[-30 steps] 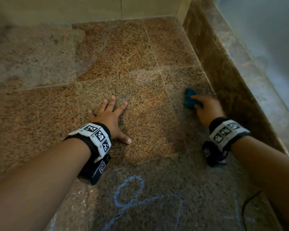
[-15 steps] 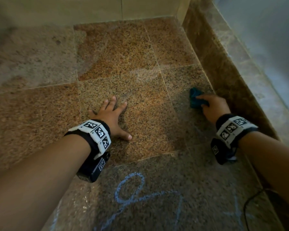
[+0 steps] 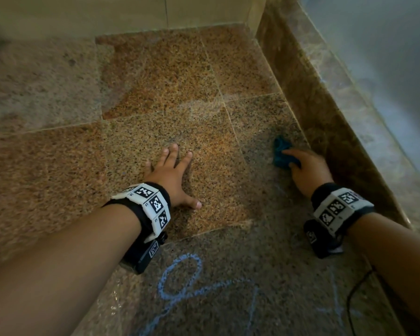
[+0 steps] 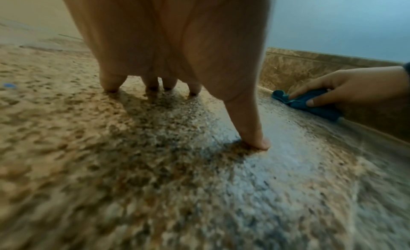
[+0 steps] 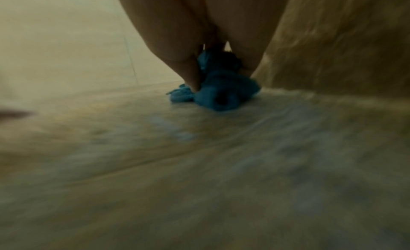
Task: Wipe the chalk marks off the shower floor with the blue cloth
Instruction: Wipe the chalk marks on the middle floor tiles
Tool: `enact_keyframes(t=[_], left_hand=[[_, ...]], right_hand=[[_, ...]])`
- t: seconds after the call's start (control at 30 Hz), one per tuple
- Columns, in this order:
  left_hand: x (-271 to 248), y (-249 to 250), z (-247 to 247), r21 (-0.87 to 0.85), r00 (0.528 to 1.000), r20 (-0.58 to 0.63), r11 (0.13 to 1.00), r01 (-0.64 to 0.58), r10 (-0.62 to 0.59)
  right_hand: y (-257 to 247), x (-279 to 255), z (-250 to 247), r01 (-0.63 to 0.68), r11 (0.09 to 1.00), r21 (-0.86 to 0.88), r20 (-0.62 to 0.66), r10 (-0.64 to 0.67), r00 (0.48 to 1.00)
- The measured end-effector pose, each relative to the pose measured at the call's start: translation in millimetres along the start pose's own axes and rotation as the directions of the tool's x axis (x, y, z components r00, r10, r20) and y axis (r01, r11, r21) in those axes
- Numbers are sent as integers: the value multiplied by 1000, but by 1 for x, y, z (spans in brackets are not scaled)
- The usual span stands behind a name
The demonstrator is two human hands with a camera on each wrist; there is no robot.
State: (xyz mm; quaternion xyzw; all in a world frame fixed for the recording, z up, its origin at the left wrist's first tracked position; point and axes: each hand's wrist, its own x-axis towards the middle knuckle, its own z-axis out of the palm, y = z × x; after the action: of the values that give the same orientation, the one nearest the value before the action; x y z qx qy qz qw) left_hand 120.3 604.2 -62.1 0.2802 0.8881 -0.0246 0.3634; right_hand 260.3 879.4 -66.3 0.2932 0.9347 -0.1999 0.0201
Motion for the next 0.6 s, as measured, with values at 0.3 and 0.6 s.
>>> enact_keyframes(t=[0.3, 0.6], left_hand=[[1, -1, 2, 0, 1000, -18, 1000, 2, -2], [1, -1, 2, -12, 1000, -17, 1000, -5, 5]], right_hand=[[-22, -18, 10, 384, 919, 91, 249, -394, 885], [-26, -37, 13, 234, 968, 95, 115, -244, 963]])
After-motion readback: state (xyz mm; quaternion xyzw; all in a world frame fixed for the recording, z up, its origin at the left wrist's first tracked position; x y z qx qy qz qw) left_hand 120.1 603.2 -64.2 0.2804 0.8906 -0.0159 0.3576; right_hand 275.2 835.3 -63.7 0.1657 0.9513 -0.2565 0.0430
